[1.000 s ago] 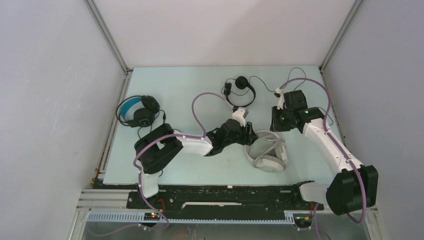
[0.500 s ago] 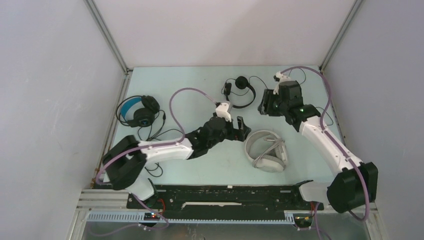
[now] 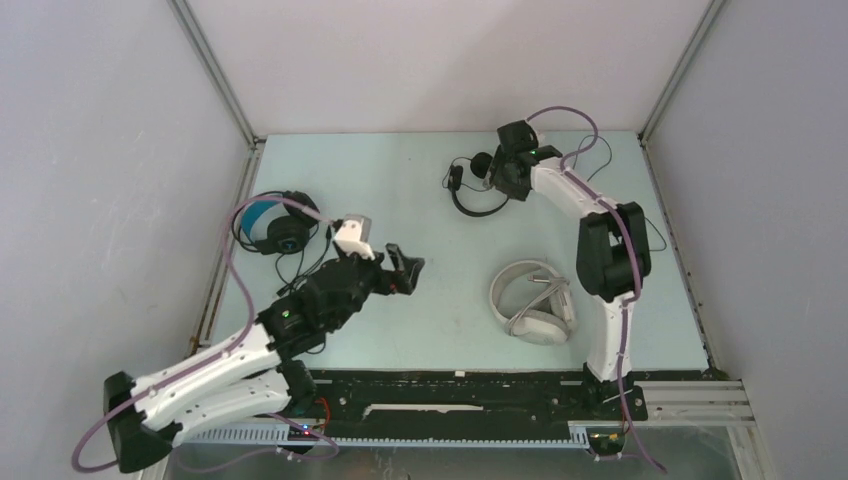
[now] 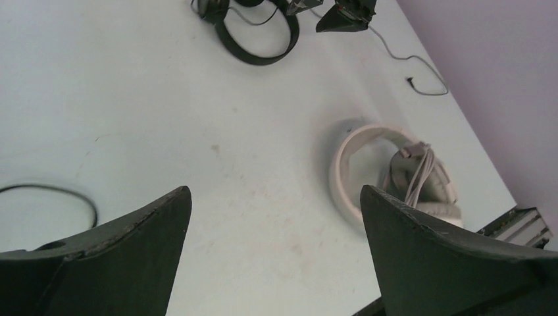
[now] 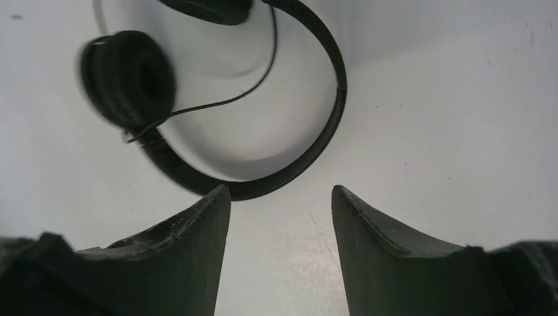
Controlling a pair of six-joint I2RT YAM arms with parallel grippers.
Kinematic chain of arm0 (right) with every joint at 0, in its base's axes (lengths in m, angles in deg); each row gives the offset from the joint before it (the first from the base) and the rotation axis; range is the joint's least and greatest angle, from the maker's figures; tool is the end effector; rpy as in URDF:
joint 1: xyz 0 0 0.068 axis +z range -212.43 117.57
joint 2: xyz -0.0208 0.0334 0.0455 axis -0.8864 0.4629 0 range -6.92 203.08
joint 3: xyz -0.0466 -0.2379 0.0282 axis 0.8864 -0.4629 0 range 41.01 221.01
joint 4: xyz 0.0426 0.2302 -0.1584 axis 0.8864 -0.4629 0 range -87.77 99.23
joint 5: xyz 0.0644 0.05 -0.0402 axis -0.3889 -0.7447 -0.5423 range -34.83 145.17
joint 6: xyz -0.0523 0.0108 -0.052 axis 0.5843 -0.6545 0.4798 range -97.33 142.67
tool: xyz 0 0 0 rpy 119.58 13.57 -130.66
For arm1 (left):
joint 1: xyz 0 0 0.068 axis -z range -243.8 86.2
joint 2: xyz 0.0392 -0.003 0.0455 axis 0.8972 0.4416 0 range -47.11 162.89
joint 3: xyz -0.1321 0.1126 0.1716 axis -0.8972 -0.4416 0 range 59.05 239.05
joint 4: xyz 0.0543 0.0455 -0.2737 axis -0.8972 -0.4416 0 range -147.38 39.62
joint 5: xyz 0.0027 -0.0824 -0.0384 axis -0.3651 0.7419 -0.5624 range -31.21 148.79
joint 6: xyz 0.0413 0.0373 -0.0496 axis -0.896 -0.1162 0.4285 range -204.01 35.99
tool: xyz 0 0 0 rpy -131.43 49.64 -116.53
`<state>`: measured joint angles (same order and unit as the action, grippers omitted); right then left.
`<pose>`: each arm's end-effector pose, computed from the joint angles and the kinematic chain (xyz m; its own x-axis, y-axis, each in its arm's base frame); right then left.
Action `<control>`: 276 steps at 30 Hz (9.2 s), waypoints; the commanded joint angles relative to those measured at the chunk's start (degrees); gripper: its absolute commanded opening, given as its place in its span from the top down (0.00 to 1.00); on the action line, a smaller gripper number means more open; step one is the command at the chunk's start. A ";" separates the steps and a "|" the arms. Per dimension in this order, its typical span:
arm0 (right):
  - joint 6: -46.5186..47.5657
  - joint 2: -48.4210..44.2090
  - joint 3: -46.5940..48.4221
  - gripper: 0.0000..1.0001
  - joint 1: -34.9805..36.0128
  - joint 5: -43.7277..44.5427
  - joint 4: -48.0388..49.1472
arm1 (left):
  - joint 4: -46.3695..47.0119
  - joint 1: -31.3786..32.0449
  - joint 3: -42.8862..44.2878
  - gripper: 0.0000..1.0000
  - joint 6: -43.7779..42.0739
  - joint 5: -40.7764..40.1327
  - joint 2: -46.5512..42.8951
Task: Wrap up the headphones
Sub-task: Pick up the headphones from the center of the board, then wrap the headphones cable around the headphones.
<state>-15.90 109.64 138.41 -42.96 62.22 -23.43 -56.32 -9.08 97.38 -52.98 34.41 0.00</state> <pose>0.4562 0.1530 0.1848 -0.7411 0.3943 -0.5434 0.2594 0.9147 0.3099 0.1717 -0.1982 0.2703 -0.3902 -0.2615 -0.8828 0.3638 0.8370 -0.4087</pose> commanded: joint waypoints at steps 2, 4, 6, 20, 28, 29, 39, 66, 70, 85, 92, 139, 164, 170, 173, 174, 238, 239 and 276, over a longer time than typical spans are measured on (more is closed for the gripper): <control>-6.30 7.13 7.85 0.39 -0.10 8.76 -8.42 | -9.74 -0.14 -4.30 0.01 0.38 -1.93 -9.88; -6.79 9.11 8.16 0.40 -0.40 8.86 -8.79 | -11.31 -0.14 -4.91 0.03 1.28 -2.05 -12.34; -7.34 10.82 8.15 0.40 -0.94 6.95 -8.26 | -11.39 -0.14 -5.88 0.04 1.81 -1.70 -13.94; 2.48 12.19 13.68 1.00 -2.24 8.01 -9.11 | -14.52 -0.20 -1.45 0.13 -0.16 -1.06 -7.74; 21.70 -4.96 18.79 1.00 0.65 21.21 -18.81 | -20.16 -13.98 14.43 0.19 -2.60 10.57 -0.72; 24.66 -6.80 17.27 1.00 1.84 24.38 -17.40 | -19.84 -16.59 16.09 0.19 -2.48 14.76 0.41; 47.06 -27.70 -6.57 1.00 12.54 7.46 11.62 | -23.67 -32.33 33.33 0.13 -8.35 39.11 11.42; 58.20 -41.71 -25.94 1.00 18.65 -22.92 18.27 | -31.60 -35.15 46.06 0.03 -14.58 44.72 20.45; 59.68 -44.24 -27.97 1.00 19.25 -20.48 19.11 | -26.04 -35.21 41.54 0.12 2.34 48.57 22.34; 62.47 -48.94 -31.57 1.00 22.61 -14.93 20.41 | 18.92 -30.38 11.10 0.05 47.10 50.14 22.35; 62.42 -48.44 -31.54 1.00 23.20 -13.72 20.62 | 20.22 -28.74 13.92 0.26 46.27 52.24 26.69; 54.08 -40.45 -20.10 1.00 18.87 -8.56 11.65 | -26.51 -34.06 34.80 0.07 -16.15 47.93 9.09; 34.10 -49.36 -31.13 1.00 14.75 -54.59 52.04 | 24.54 -31.74 16.10 0.11 -23.38 76.63 5.96; 35.08 -49.57 -31.15 1.00 14.48 -54.18 50.72 | 25.97 -31.78 13.43 0.01 -27.32 75.42 1.75; 35.56 -49.69 -31.14 1.00 14.39 -54.53 50.57 | 26.14 -31.78 10.95 0.00 -29.89 71.24 -1.65; 35.77 -49.71 -31.14 1.00 14.44 -55.14 50.45 | 25.88 -31.81 10.01 0.00 -30.79 69.47 -2.71; 25.57 -49.94 -31.14 1.00 17.41 -52.93 61.51 | 53.31 -18.98 17.47 0.23 1.32 72.26 17.83; 25.52 -49.87 -31.14 1.00 17.37 -52.93 61.40 | 53.31 -18.95 17.63 0.27 1.40 72.26 18.12; 31.34 -55.55 -40.89 0.18 17.82 -41.77 46.79 | -22.29 -37.32 40.07 1.00 -15.97 14.86 10.30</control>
<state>10.90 53.16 98.44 -29.48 19.47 23.25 -71.03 -46.06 129.13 -69.16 49.71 9.92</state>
